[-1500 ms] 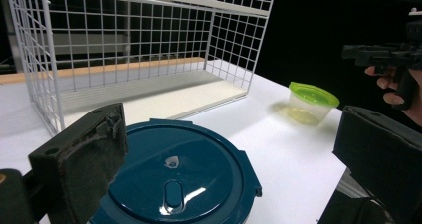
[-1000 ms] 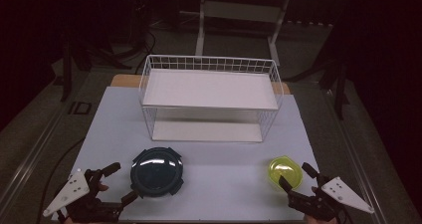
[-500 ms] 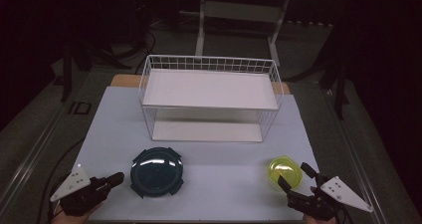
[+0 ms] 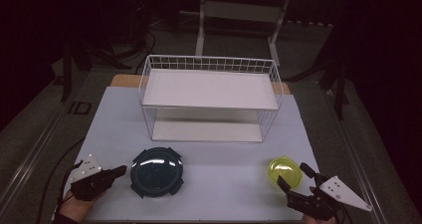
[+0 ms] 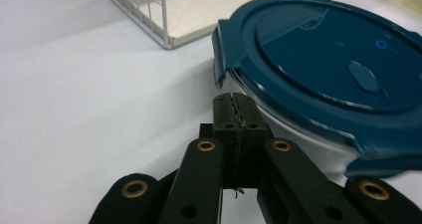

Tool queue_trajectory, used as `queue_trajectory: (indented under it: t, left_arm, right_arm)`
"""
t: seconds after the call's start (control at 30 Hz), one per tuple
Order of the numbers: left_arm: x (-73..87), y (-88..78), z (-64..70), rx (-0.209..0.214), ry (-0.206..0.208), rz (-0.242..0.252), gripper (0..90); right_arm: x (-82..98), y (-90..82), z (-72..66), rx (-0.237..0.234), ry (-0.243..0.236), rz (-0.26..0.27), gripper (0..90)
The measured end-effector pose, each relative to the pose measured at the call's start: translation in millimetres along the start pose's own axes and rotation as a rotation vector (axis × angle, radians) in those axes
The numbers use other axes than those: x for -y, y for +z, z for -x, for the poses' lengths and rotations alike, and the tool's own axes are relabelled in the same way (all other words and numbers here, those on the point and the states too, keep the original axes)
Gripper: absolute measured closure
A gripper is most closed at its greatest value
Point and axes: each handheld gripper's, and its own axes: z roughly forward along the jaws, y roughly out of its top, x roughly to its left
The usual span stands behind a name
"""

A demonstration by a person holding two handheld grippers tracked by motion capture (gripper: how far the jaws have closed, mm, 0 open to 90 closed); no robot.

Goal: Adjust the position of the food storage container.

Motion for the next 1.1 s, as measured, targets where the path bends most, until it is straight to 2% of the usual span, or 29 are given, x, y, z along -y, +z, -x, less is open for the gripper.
queue_trajectory:
  t: [0.23,0.33,0.77,0.93,1.1]
  left_arm:
    - [-7.5,11.5,-2.4,0.019,0.011,-0.004,88.8]
    - [-10.3,14.1,-5.2,0.032,-0.008,0.011,88.7]
    - [-23.2,27.8,-14.4,0.031,0.009,-0.003,88.8]
    - [-28.6,36.8,-19.0,0.032,-0.006,-0.002,88.8]
    - [-32.9,43.2,-21.6,0.029,-0.001,0.000,88.8]
  right_arm:
    - [-0.2,-0.9,0.5,-0.002,0.003,0.003,10.9]
    - [-0.6,-1.5,0.7,-0.003,0.000,0.005,10.9]
    - [-0.2,0.5,0.3,-0.012,-0.001,-0.003,10.9]
    - [-0.4,0.5,-0.2,-0.013,-0.002,-0.003,10.9]
    - [-0.3,0.1,0.7,-0.013,-0.001,-0.001,11.0]
